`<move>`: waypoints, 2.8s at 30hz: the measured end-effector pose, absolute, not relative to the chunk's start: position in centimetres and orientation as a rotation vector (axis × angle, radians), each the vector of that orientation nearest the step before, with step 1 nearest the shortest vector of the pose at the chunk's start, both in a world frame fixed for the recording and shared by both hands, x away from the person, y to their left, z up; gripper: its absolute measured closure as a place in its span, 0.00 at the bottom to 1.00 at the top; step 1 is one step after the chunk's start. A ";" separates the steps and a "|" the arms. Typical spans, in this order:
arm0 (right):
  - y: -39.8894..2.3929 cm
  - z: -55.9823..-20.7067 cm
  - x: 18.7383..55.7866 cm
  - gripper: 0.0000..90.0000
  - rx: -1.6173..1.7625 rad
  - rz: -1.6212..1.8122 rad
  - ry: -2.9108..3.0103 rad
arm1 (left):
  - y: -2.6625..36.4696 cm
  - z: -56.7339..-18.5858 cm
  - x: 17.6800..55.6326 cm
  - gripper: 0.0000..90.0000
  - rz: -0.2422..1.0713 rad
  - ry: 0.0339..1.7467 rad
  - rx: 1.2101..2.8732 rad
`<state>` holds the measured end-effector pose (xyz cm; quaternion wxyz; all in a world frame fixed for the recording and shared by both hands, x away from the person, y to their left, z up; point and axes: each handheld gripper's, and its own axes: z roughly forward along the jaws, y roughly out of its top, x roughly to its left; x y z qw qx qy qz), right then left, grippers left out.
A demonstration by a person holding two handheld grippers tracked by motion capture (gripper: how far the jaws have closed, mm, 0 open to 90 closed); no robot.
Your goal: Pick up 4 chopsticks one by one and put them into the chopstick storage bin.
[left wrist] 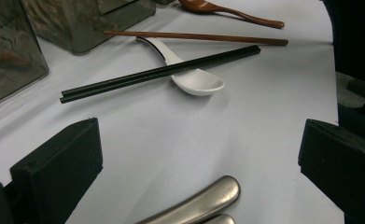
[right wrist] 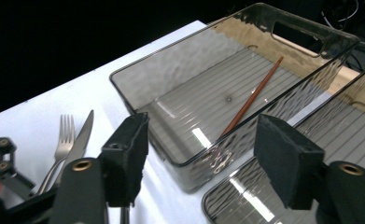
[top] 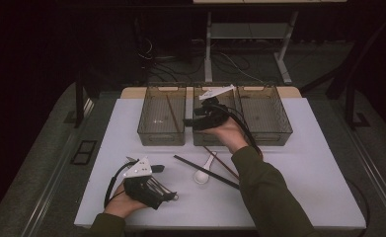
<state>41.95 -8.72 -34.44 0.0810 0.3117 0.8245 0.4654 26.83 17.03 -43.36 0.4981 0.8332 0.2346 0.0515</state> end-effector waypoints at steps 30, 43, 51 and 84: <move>-16.2 -37.3 36.4 0.26 0.931 1.248 2.488 | 16.9 -43.4 26.7 0.00 0.129 0.577 2.026; -19.4 -39.4 33.3 0.31 0.970 1.190 2.520 | 17.0 -43.4 26.7 0.00 0.131 0.583 2.035; -21.3 -40.2 31.3 0.37 1.008 1.190 2.523 | 17.0 -43.4 26.7 0.00 0.139 0.579 2.036; -22.7 -43.2 29.0 0.80 1.082 1.107 2.622 | 17.0 -43.5 26.8 0.00 0.132 0.582 2.041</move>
